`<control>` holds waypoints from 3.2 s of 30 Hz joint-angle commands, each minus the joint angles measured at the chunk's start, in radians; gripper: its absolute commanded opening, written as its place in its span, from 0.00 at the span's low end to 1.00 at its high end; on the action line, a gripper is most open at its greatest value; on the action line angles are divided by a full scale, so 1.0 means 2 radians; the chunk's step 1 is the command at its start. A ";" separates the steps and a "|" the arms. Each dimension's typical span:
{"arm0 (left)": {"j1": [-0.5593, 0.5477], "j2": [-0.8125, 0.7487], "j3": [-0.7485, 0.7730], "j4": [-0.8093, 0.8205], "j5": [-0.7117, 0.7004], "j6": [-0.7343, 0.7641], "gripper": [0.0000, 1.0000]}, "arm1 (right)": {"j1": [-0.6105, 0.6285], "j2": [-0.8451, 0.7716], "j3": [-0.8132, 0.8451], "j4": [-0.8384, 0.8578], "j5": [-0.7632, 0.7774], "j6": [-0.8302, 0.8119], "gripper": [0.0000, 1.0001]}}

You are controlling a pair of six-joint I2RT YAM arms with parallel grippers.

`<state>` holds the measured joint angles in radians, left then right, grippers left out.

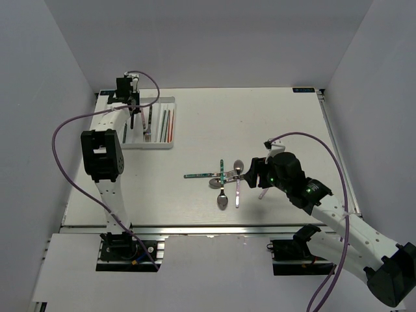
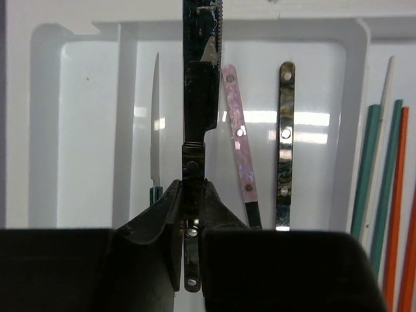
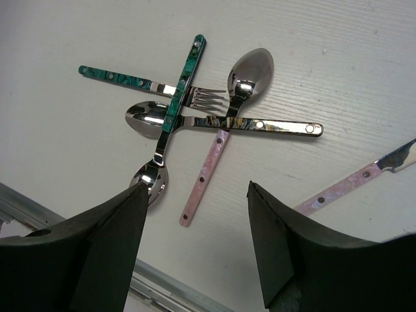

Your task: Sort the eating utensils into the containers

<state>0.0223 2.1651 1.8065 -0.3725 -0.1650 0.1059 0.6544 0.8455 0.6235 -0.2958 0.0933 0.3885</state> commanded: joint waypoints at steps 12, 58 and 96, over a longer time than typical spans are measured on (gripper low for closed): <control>0.047 -0.023 -0.062 0.058 0.043 -0.005 0.00 | -0.001 0.010 0.000 0.012 -0.010 -0.005 0.68; -0.324 -0.288 -0.275 -0.026 0.019 -0.113 0.98 | -0.001 -0.021 0.003 -0.011 0.019 0.007 0.69; -0.366 -0.135 -0.238 -0.147 0.132 0.094 0.63 | -0.001 -0.034 -0.014 0.028 0.000 -0.003 0.86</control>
<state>-0.7059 1.8935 1.2953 -0.6559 0.0647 0.2691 0.6544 0.7822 0.6056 -0.2787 0.1040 0.4023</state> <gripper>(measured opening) 0.640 0.866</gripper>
